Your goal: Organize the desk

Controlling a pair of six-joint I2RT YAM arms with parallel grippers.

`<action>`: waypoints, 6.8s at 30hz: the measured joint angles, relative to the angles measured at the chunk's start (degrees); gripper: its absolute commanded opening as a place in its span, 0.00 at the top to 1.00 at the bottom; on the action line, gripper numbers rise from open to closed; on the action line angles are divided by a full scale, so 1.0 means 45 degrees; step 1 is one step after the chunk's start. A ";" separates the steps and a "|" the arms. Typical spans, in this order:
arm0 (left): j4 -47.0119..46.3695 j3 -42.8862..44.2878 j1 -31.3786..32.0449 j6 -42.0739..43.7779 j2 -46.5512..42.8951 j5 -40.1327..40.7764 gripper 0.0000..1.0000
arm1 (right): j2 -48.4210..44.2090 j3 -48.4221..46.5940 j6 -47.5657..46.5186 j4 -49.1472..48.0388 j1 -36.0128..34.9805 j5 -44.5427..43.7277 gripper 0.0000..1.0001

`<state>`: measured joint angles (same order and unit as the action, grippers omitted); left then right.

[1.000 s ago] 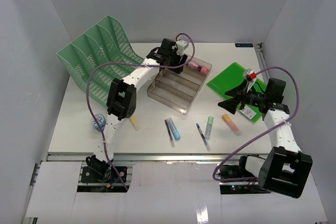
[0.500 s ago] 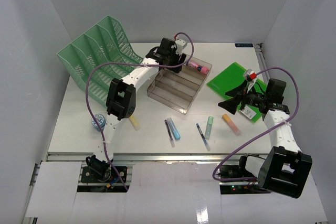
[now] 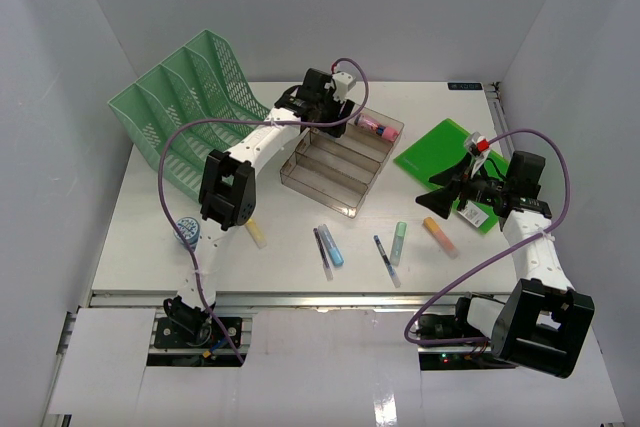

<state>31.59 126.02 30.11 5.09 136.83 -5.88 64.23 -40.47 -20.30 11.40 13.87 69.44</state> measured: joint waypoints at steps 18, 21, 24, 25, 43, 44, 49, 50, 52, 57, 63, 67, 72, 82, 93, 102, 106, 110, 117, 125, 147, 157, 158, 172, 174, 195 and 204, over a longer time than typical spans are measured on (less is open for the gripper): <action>0.0255 -0.0001 -0.0005 0.0138 -0.0125 -0.0477 0.81 | 0.0000 0.0010 0.0055 -0.0004 0.0010 0.0047 0.06; 0.0336 -0.0009 -0.0018 0.0259 -0.0125 -0.0532 0.81 | 0.0000 0.0010 0.0059 -0.0005 0.0010 0.0047 0.06; 0.0437 -0.0039 -0.0049 0.0348 -0.0125 -0.0563 0.80 | 0.0000 0.0015 0.0072 -0.0005 0.0010 0.0047 0.06; 0.0473 -0.0062 -0.0062 0.0359 -0.0125 -0.0567 0.80 | 0.0000 0.0015 0.0074 -0.0005 0.0010 0.0047 0.06; 0.1113 -0.0117 -0.0476 -0.0020 -0.0052 -0.0603 0.19 | 0.0000 0.0019 0.0079 -0.0015 0.0079 0.0047 0.06; 0.1123 -0.0117 -0.0488 -0.0077 -0.0052 -0.0601 0.16 | 0.0000 0.0019 0.0079 -0.0015 0.0081 0.0047 0.06; 0.1147 -0.0114 -0.0510 -0.0406 -0.0052 -0.0649 0.02 | 0.0000 0.0019 0.0084 -0.0038 0.0083 0.0047 0.06; 0.1145 -0.0112 -0.0508 -0.0470 -0.0052 -0.0662 0.02 | 0.0000 0.0019 0.0084 -0.0058 0.0083 0.0047 0.06; 0.1161 -0.0112 -0.0496 -0.0581 -0.0052 -0.0694 0.02 | 0.0000 0.0019 0.0084 -0.0121 0.0083 0.0047 0.06; 0.1164 -0.0099 -0.0502 -0.0778 -0.0052 -0.0699 0.02 | 0.0000 0.0021 0.0089 -0.0206 0.0087 0.0047 0.06; 0.1130 0.0292 -0.0532 -0.1308 -0.0052 -0.0677 0.02 | 0.0000 0.0024 0.0089 -0.0209 0.0116 0.0047 0.06; 0.0887 0.0534 -0.0572 -0.1705 -0.0052 -0.0624 0.05 | 0.0000 0.0024 0.0089 -0.0209 0.0170 0.0047 0.06; 0.0822 0.0588 -0.0583 -0.1969 -0.0057 -0.0541 0.06 | 0.0000 0.0024 0.0089 -0.0214 0.0180 0.0047 0.06; 0.0905 0.0588 -0.0583 -0.2156 -0.0052 -0.0425 0.33 | 0.0000 0.0027 0.0089 -0.0214 0.0253 0.0047 0.06; 0.0949 0.0639 -0.0578 -0.2485 -0.0055 -0.0385 0.69 | 0.0000 0.0034 0.0094 -0.0224 0.0262 0.0047 0.06; -0.2931 -0.4431 -0.0570 -0.3101 -0.2666 -0.0293 0.78 | 0.0000 0.0047 0.0097 -0.0251 0.0283 0.0052 0.06; -0.4878 -0.6517 -0.0506 -0.3379 -0.3815 -0.0212 0.79 | 0.0000 0.0052 0.0099 -0.0269 0.0341 0.0052 0.06; -0.6433 -0.7469 -0.0458 -0.3534 -0.4033 -0.0205 0.80 | 0.0000 0.0094 0.0098 -0.0299 0.0345 0.0052 0.06; -0.7859 -0.8092 -0.0405 -0.3488 -0.4038 -0.0223 0.84 | 0.0000 0.0209 0.0099 -0.0300 0.0345 0.0052 0.06; -1.0925 -1.0968 -0.0410 -0.2732 -0.5097 -0.0325 0.86 | 0.0000 0.0212 0.0102 -0.0314 0.0345 0.0052 0.06; -1.4581 -1.2198 -0.0413 -0.1991 -0.5062 -0.1259 0.62 | 0.0000 0.0214 0.0099 -0.0335 0.0345 0.0052 0.06; -1.4755 -1.2576 -0.0418 -0.1980 -0.5026 -0.1223 0.09 | 0.0000 0.0219 0.0099 -0.0335 0.0345 0.0052 0.06; -1.4785 -1.2613 -0.0418 -0.1981 -0.5026 -0.1195 0.06 | 0.0000 0.0219 0.0099 -0.0337 0.0345 0.0052 0.06; -1.2525 -1.2606 -0.0418 -0.2379 -0.6127 -0.0528 0.02 | 0.0000 0.0219 0.0015 -0.0265 0.0345 0.0056 0.06; -1.1281 -1.2567 -0.0418 -0.2904 -0.6983 -0.0344 0.02 | -0.0005 0.0214 -0.0082 -0.0206 0.0345 0.0056 0.06; 0.2581 -1.7797 -0.3862 -1.0817 -1.9579 0.3326 0.03 | -0.0290 0.0194 -0.0538 0.0476 -0.0029 0.0052 0.06; 0.6965 -1.7421 -0.4229 -1.4502 -1.8762 0.5361 0.02 | -0.0407 0.0194 -0.0538 0.0481 -0.0029 0.0052 0.06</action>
<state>62.93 47.62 11.08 -60.17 52.40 18.24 62.40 -39.59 -22.72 13.56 13.74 69.67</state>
